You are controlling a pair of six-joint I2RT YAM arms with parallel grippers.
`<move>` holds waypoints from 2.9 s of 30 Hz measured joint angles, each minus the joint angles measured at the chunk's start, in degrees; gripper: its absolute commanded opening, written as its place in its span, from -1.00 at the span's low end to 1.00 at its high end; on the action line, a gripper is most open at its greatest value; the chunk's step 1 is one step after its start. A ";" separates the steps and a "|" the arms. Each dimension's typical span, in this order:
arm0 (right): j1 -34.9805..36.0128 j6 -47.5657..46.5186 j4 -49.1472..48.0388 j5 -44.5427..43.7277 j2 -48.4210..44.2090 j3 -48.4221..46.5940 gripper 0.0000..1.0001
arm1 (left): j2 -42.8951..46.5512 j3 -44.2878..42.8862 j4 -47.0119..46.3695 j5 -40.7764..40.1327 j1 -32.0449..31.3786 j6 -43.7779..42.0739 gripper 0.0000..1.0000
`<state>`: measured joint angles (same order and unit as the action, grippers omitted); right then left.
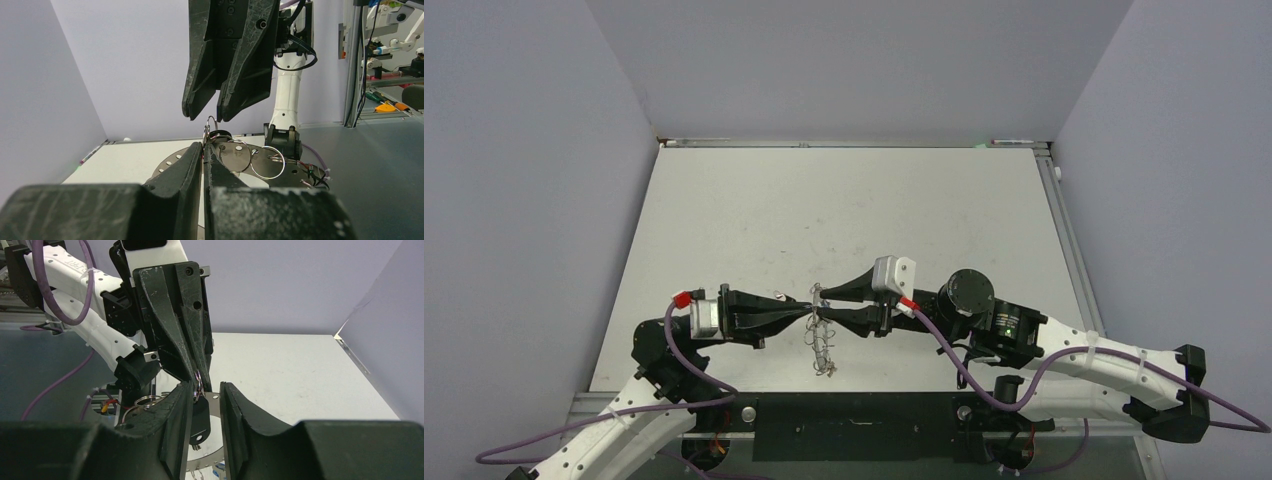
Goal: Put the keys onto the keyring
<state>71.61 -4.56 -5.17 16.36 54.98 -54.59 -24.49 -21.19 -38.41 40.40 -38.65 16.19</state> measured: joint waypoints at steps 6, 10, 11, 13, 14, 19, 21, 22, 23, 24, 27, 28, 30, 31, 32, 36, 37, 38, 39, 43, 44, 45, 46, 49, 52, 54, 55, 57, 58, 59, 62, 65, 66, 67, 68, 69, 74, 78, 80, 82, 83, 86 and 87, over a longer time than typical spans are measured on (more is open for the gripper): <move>-0.02 0.37 0.02 0.42 1.29 0.00 -0.89 | 0.02 0.22 0.00 -0.02 0.20 0.13 -1.00; -0.04 0.37 0.04 0.42 1.27 0.00 -0.89 | 0.09 0.26 -0.02 -0.02 0.20 0.17 -1.00; -0.04 0.37 0.04 0.42 1.27 0.00 -0.89 | 0.11 0.26 0.00 -0.04 0.20 0.17 -1.00; -0.04 0.39 0.04 0.39 1.25 0.00 -0.89 | 0.15 0.26 -0.02 -0.04 0.20 0.17 -1.00; -0.04 0.44 0.04 0.39 1.20 0.02 -0.89 | 0.22 0.26 0.00 -0.07 0.20 0.17 -1.00; -0.04 0.96 -0.44 0.13 0.37 1.07 -0.89 | 0.68 0.33 0.00 -0.09 0.20 0.20 -1.00; -0.04 1.22 -0.70 -0.07 -0.17 1.90 -0.89 | 0.94 0.52 -0.04 -0.35 0.22 0.20 -1.00; -0.04 1.38 -0.76 -0.22 -0.37 2.21 -0.89 | 1.09 0.70 -0.04 -0.52 0.22 0.20 -1.00; -0.04 1.51 -0.90 -0.33 -0.46 2.49 -0.89 | 1.22 0.81 -0.04 -0.68 0.26 0.20 -1.00; -0.04 1.70 -1.16 -0.48 -0.50 2.80 -0.89 | 1.33 0.92 -0.04 -0.83 0.28 0.20 -1.00; -0.04 2.36 -1.81 -0.55 -0.57 3.56 -0.89 | 1.55 1.14 -0.04 -1.14 0.48 0.20 -1.00; -0.04 2.49 -2.12 -0.57 -0.57 3.82 -0.89 | 1.57 1.20 -0.04 -1.20 0.52 0.20 -1.00; -0.04 2.82 -2.78 -0.57 -0.57 4.26 -0.89 | 1.57 1.22 -0.02 -1.38 0.52 0.22 -1.00; -0.04 2.95 -3.10 -0.59 -0.57 4.46 -0.88 | 1.60 1.25 -0.04 -1.46 0.55 0.24 -1.00; -0.04 3.17 -3.45 -0.59 -0.57 4.59 -0.88 | 1.62 1.25 -0.04 -1.57 0.59 0.28 -1.00; -0.04 3.76 -5.09 -0.52 -0.48 5.20 -0.67 | 1.86 1.40 -0.46 -2.01 0.66 0.68 -1.00; -0.04 3.80 -5.31 -0.50 -0.35 5.25 -0.60 | 1.92 1.49 -0.70 -2.19 0.66 0.79 -1.00; -0.04 3.85 -5.51 -0.50 -0.09 5.25 -0.53 | 1.99 1.60 -0.92 -2.43 0.74 0.98 -1.00; -0.04 3.87 -5.75 -0.50 0.26 5.25 -0.47 | 1.99 1.60 -0.92 -2.43 0.81 1.03 -1.00; -0.07 3.76 -5.60 -0.61 1.55 5.22 -0.37 | 2.03 1.84 -1.22 -2.75 0.90 1.25 -1.00; -0.07 3.67 -5.22 -0.68 1.70 5.22 -0.36 | 2.08 1.88 -1.27 -2.80 0.90 1.25 -1.00; -0.07 3.54 -4.85 -0.76 1.77 5.22 -0.36 | 2.12 1.88 -1.33 -2.86 0.90 1.27 -1.00; -0.04 3.34 -4.50 -0.94 1.79 5.20 -0.35 | 2.14 1.88 -1.40 -2.91 0.92 1.27 -1.00; -0.07 2.45 -3.21 -1.14 1.79 4.76 -0.35 | 2.16 1.88 -1.70 -3.06 0.94 1.27 -1.00; -0.07 1.68 -1.95 -1.16 1.77 3.72 -0.35 | 2.19 1.88 -1.92 -3.10 0.94 1.27 -1.00; -0.07 1.09 -1.51 -1.14 1.70 2.97 -0.35 | 2.19 1.88 -1.97 -3.10 0.96 1.27 -1.00; -0.07 0.83 -1.38 -1.14 1.66 2.75 -0.35 | 2.19 1.88 -1.99 -3.10 0.94 1.27 -1.00; -0.07 0.44 -1.11 -1.14 1.46 2.25 -0.35 | 2.19 1.88 -1.99 -3.10 0.94 1.27 -1.00; -0.07 0.20 -1.11 -1.14 1.36 2.03 -0.35 | 2.19 1.88 -2.01 -3.10 0.96 1.27 -1.00; -0.07 0.00 -1.11 -1.14 1.29 1.84 -0.35 | 2.19 1.88 -2.01 -3.10 0.96 1.29 -1.00; -0.07 -0.81 -1.05 -1.14 1.25 1.22 -0.36 | 2.19 1.88 -2.08 -3.10 0.96 1.29 -1.00; -0.07 -1.27 -0.94 -1.14 1.27 0.92 -0.40 | 2.19 1.88 -2.10 -3.10 0.96 1.29 -1.00; -0.07 -1.42 -0.85 -1.14 1.29 0.79 -0.41 | 2.19 1.88 -2.10 -3.10 0.96 1.29 -1.00; -0.07 -1.60 -0.72 -1.11 1.36 0.63 -0.43 | 2.19 1.88 -2.12 -3.10 0.96 1.31 -1.00; -0.07 -1.73 -0.74 -1.11 1.46 0.46 -0.44 | 2.19 1.88 -2.12 -3.10 0.96 1.33 -1.00; -0.07 -1.88 -0.74 -1.14 1.60 0.31 -0.46 | 2.19 1.88 -2.10 -3.10 0.96 1.36 -1.00; -0.07 -2.27 -0.76 -1.11 2.64 0.15 -0.51 | 2.19 1.88 -2.10 -3.13 0.96 1.42 -1.00; -0.07 -2.29 -0.79 -1.09 2.82 0.15 -0.67 | 2.19 1.88 -2.12 -3.15 0.96 1.40 -1.00; -0.07 -2.32 -0.76 -1.05 2.84 0.15 -0.75 | 2.19 1.88 -2.14 -3.19 0.96 1.40 -1.00; -0.04 -2.32 -0.76 -0.87 2.84 0.15 -0.77 | 2.19 1.88 -2.14 -3.32 0.96 1.42 -1.00; -0.07 -2.32 -0.76 -0.85 2.84 0.15 -0.77 | 2.19 1.88 -2.14 -3.37 0.98 1.42 -1.00; -0.07 -2.34 -0.81 -0.81 2.99 0.15 -0.89 | 2.19 1.88 -2.12 -3.54 1.01 1.42 -1.00; -0.07 -2.47 -0.85 -0.81 3.10 0.15 -0.89 | 2.19 1.88 -2.14 -3.56 1.07 1.42 -1.00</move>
<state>71.55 -7.03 -6.02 15.55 58.08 -54.43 -22.31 -19.31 -40.56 36.84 -37.58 17.61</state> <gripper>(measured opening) 0.080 0.006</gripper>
